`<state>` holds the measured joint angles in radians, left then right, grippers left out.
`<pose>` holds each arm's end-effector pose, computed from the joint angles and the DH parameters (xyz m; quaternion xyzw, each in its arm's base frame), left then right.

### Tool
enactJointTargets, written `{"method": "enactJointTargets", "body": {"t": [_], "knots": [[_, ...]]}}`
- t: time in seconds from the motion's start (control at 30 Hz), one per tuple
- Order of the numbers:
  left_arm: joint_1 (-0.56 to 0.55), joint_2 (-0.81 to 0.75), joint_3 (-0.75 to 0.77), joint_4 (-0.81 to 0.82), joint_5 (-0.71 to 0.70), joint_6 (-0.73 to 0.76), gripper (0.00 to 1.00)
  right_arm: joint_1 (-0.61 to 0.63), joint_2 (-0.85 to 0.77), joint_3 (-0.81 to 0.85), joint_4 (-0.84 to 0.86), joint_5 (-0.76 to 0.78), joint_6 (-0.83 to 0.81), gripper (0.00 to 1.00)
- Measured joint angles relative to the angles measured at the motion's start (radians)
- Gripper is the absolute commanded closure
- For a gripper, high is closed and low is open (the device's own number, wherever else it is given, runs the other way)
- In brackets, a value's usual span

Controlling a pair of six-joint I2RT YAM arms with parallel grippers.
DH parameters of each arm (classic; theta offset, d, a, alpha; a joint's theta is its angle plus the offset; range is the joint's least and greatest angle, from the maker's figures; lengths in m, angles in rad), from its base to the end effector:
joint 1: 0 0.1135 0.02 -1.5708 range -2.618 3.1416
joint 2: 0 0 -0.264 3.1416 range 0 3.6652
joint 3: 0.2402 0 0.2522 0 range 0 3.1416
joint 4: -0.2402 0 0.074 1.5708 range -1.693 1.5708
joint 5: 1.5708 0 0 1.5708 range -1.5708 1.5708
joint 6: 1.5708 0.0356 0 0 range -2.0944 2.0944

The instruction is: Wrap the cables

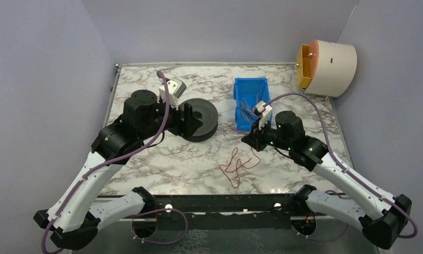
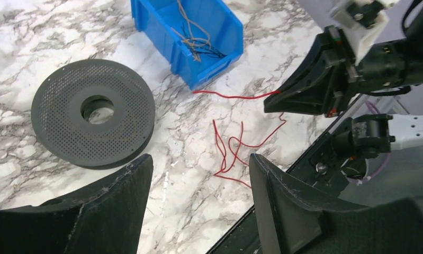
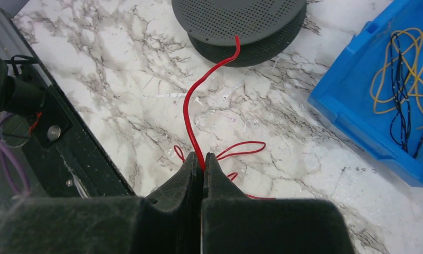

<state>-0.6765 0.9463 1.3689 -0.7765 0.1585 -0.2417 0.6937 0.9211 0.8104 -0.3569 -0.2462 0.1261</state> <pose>0.1266 -0.1088 0.4450 0.2206 0.7889 -0.3107 0.4820 0.1538 0.1392 0.3074 -0.2984 0.7934 0.3032 0.4353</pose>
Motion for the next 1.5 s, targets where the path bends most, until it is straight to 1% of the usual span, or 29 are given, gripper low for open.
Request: {"method": "enactJointTargets", "body": {"t": [0.2,0.43,0.63,0.83,1.03,1.2,1.33,1.5], "knots": [[0.000,0.064,-0.040,-0.003,-0.046,0.015,0.29,0.000,-0.021,0.000,-0.007,0.062,0.004,0.99],[-0.003,0.183,-0.067,-0.017,-0.124,0.055,0.26,0.000,-0.023,0.000,-0.060,0.245,0.051,0.99],[-0.068,0.288,-0.083,-0.028,-0.271,0.098,0.26,0.000,-0.032,-0.005,-0.095,0.396,0.130,0.99],[-0.185,0.417,-0.082,-0.026,-0.473,0.122,0.25,0.000,-0.036,-0.043,-0.124,0.519,0.249,0.99],[-0.272,0.575,-0.080,-0.019,-0.677,0.135,0.25,-0.002,-0.041,-0.090,-0.151,0.587,0.364,0.99],[-0.321,0.704,-0.071,-0.005,-0.815,0.142,0.25,-0.040,-0.079,-0.156,-0.166,0.605,0.461,0.99],[-0.343,0.776,-0.051,0.032,-0.887,0.166,0.25,-0.085,-0.090,-0.185,-0.167,0.603,0.511,0.99],[-0.351,0.861,-0.040,0.106,-0.925,0.219,0.26,-0.146,-0.092,-0.210,-0.163,0.577,0.534,0.99]]}}
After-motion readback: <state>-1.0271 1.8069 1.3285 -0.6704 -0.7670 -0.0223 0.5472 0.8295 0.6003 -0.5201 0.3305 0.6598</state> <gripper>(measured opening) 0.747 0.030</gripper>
